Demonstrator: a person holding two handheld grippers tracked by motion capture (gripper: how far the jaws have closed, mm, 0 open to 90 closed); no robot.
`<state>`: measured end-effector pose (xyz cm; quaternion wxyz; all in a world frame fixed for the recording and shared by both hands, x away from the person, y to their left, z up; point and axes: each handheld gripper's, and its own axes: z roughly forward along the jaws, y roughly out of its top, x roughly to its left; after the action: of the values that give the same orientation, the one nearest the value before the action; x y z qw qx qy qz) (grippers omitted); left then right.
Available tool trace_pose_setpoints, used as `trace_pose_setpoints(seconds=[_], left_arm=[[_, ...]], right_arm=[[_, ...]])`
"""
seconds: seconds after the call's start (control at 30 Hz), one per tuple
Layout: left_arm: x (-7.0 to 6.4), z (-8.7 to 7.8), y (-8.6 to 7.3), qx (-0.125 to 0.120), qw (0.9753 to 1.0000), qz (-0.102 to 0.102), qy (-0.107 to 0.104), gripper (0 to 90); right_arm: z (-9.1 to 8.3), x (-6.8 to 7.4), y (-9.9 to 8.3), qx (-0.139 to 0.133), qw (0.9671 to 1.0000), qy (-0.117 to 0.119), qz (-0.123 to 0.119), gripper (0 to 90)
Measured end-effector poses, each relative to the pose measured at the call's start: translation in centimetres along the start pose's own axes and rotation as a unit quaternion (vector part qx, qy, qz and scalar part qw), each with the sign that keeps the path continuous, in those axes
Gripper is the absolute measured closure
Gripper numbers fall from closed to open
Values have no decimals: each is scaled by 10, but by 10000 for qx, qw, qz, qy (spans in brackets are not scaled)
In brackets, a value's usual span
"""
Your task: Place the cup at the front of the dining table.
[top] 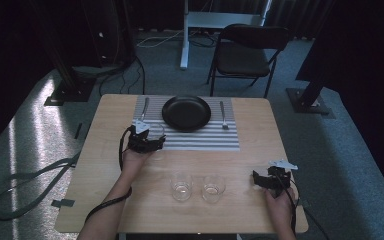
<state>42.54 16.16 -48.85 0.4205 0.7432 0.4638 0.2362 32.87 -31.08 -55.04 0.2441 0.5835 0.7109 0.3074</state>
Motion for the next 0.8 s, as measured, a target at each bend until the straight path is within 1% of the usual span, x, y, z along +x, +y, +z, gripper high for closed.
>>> trace_pose_setpoints(seconds=[0.03,0.07,0.13,0.23,0.27,0.43,0.47,0.6,0.63,0.7,0.77,0.8], left_arm=[[0,0,0,0,10000,0,0,197],[1,3,2,30,10000,-36,57,197],[1,5,3,18,9999,-35,120,197],[2,8,4,28,9998,-78,153,197],[4,10,6,45,9997,-123,205,197],[8,17,11,60,9993,-257,278,197],[9,19,12,74,9993,-247,269,197],[8,26,15,132,9991,-162,361,197],[8,28,15,138,9990,-184,387,197],[10,30,15,110,9989,-276,372,197],[11,33,16,75,9988,-295,380,197],[11,35,17,105,9987,-285,401,197]], right_arm=[[0,0,0,0,10000,0,0,122],[0,0,0,-1,10000,0,-1,122],[0,0,0,0,10000,0,0,122],[0,0,0,-1,10000,0,0,122],[0,0,0,0,10000,0,1,122],[0,0,0,-1,10000,0,-1,122],[0,0,0,0,10000,0,1,122],[0,0,0,-1,10000,0,-1,122],[0,0,0,-1,10000,1,1,122],[0,0,0,-1,10000,0,1,122],[0,0,0,0,10000,1,1,122],[0,0,0,0,10000,1,1,122]])
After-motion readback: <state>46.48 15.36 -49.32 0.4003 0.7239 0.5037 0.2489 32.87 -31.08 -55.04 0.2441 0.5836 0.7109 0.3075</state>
